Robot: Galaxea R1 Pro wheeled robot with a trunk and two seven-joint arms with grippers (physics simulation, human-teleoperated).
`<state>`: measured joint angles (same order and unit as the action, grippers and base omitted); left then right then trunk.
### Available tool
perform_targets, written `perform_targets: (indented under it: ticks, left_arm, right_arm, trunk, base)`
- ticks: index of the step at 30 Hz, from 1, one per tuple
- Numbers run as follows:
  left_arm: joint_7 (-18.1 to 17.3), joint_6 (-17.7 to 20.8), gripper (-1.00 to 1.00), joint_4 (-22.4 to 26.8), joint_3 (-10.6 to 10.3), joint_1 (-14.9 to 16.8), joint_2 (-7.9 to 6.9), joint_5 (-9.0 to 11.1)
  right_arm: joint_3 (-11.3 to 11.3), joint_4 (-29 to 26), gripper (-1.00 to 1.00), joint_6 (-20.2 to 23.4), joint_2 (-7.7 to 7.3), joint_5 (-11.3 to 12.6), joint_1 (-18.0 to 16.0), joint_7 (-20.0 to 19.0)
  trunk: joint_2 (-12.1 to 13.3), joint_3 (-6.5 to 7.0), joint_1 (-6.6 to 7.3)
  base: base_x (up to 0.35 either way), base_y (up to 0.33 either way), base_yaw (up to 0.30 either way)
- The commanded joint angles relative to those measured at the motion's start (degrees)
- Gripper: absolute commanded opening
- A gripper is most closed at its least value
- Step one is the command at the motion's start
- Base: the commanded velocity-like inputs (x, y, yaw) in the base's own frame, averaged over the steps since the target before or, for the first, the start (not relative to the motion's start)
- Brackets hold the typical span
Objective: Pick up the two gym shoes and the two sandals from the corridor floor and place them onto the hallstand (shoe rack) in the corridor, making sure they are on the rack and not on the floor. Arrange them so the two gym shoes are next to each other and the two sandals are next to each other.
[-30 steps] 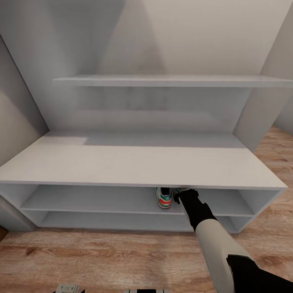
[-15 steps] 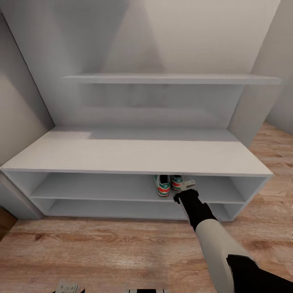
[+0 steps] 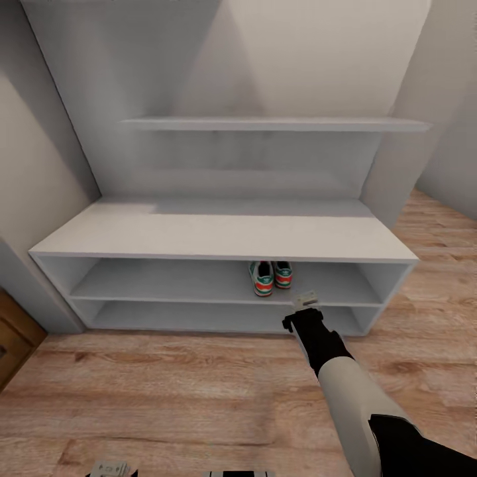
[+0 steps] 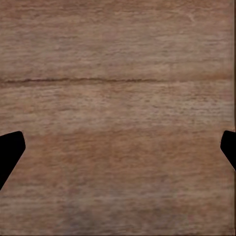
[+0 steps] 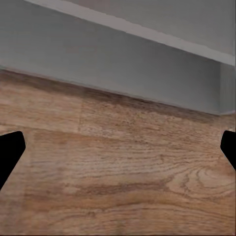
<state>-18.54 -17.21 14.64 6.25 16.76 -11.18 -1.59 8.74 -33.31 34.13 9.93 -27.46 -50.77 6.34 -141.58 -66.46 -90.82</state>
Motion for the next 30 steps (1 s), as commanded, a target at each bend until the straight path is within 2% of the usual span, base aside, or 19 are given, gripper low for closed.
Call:
perform_targets:
  ticks: [1, 13, 21, 25, 29, 30]
  left_arm:
    - [-0.4, -0.1, 1.0, 0.0, 0.5, 0.0, 0.02, -0.2]
    - [-0.2, -0.1, 1.0, 0.8, 0.8, 0.1, -0.32, 0.1]
    - [-0.1, -0.2, 1.0, 1.2, 1.0, 0.1, -0.32, 0.2]
    - [-0.1, -0.2, 1.0, 2.1, 1.1, 0.1, -0.08, 0.3]
    - [-0.1, -0.2, 1.0, 3.2, 1.3, 0.1, 0.11, 0.3]
    - [-0.1, -0.2, 1.0, 3.5, 1.3, 0.1, 0.18, 0.3]
  right_arm:
    - [0.2, 0.0, 1.0, 0.1, 0.07, 0.0, 0.0, 0.1]
    - [0.6, 0.4, 1.0, -0.1, 0.01, 0.4, 0.1, 0.0]
    - [0.6, 1.5, 1.0, -2.3, -0.15, 3.7, 0.3, -0.1]
    - [0.7, 3.9, 1.0, -5.9, -0.36, 5.1, 0.7, -0.1]
    - [0.7, 9.1, 1.0, -13.1, -1.25, 5.8, 1.6, 0.0]
    - [0.7, 14.5, 1.0, -20.4, -3.18, 6.0, 2.2, 0.1]
  trunk:
    - [0.0, -0.04, 0.05]
    - [0.0, -0.04, 0.05]
    - [0.0, -0.04, 0.05]
    - [0.0, -0.04, 0.05]
    - [0.0, -0.04, 0.05]
    - [0.0, -0.04, 0.05]
  base:
    - [-0.336, 0.0, 0.0]
    - [-0.336, 0.0, 0.0]
    - [-0.258, 0.0, 0.0]
    - [-0.082, 0.0, 0.0]
    - [-0.027, 0.0, 0.0]
    - [-0.008, 0.0, 0.0]
